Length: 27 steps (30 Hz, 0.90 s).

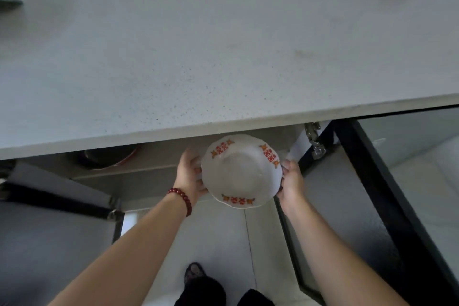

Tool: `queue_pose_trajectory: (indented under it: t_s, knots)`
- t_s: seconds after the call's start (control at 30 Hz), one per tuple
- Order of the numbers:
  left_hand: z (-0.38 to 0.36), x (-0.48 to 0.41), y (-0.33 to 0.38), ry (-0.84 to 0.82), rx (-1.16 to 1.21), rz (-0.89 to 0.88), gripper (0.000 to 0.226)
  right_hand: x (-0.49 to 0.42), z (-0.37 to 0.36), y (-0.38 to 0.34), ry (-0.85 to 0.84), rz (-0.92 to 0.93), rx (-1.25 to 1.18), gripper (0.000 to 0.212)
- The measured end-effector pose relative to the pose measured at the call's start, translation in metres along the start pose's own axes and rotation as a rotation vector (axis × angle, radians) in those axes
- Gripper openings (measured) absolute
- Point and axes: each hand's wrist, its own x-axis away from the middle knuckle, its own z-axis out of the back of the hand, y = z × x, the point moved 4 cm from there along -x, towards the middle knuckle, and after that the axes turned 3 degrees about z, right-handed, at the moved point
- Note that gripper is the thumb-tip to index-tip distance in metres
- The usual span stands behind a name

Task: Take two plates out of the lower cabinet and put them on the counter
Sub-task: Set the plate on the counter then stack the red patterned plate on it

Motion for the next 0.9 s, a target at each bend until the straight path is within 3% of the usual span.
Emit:
queue_pose_trajectory:
  t_s: [0.27, 0.4, 0.6, 0.73, 0.9]
  knots:
    - [0.008, 0.128, -0.003, 0.1, 0.069, 0.056, 0.067, 0.103, 0.025, -0.038, -0.067, -0.069, 0.03, 0.048]
    - [0.008, 0.183, 0.003, 0.107, 0.097, 0.07, 0.065, 0.15, 0.035, -0.063, -0.065, -0.033, 0.07, 0.03]
    - [0.008, 0.257, 0.027, 0.066, 0.078, 0.026, 0.063, 0.218, 0.04, -0.094, -0.095, 0.028, 0.052, 0.031]
    - [0.005, 0.3, 0.041, 0.047, 0.08, -0.012, 0.06, 0.254, 0.05, -0.109, -0.098, 0.074, 0.018, 0.049]
    - [-0.021, 0.348, 0.052, -0.024, 0.059, -0.049, 0.056, 0.297, 0.078, -0.139, -0.065, 0.121, -0.104, 0.05]
